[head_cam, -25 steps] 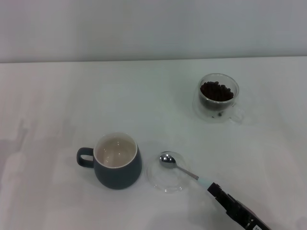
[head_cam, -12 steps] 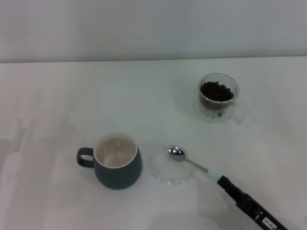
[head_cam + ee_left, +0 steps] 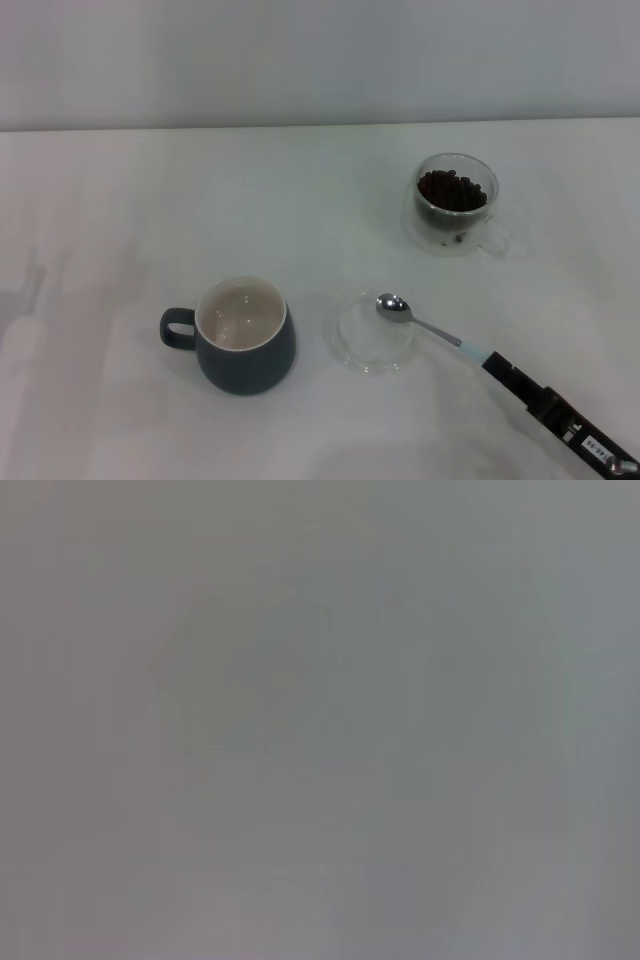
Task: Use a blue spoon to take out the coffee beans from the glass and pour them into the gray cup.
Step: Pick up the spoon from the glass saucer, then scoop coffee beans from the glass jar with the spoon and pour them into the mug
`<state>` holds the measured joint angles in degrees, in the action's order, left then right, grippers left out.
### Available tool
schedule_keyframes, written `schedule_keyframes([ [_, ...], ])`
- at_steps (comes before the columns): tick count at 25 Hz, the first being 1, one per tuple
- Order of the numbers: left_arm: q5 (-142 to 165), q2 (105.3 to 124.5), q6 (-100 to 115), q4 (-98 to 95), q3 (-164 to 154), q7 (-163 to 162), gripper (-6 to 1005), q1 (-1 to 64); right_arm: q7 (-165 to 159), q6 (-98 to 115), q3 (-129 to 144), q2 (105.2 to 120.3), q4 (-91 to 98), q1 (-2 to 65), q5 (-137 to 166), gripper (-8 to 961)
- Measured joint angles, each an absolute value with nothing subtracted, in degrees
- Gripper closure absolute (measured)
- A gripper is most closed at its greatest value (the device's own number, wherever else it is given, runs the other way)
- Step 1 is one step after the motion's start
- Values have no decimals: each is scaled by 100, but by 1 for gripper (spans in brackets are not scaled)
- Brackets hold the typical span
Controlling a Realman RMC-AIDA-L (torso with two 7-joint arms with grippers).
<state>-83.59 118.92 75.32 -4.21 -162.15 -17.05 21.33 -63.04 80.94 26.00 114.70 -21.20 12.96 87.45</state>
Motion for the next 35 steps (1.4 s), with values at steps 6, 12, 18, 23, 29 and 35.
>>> schedule_keyframes([
  [6,-8429,11897,7532,-422,-16216,-1705,197,2150,-6852,8406,2830,11447,-1536,1187,8746,806],
  [12,-8447,11901,7532,-429,-16216,-1705,197,2154,-7363,8925,2844,11379,-665,993,8747,806],
  [18,-8447,11912,7532,-447,-16216,-1705,196,2164,-7836,8994,2881,11308,456,1088,8745,806],
  [23,-8446,11910,7505,-441,-16216,-1705,197,2163,-8340,8833,3076,11195,1465,1310,8753,806],
  [29,-8438,11910,7490,-456,-16216,-1703,196,2143,-9368,8253,3826,10949,2997,1646,9153,806],
  [35,-8441,11921,7488,-475,-16216,-1705,197,2120,-10546,8025,3893,10902,4504,2144,10743,806],
])
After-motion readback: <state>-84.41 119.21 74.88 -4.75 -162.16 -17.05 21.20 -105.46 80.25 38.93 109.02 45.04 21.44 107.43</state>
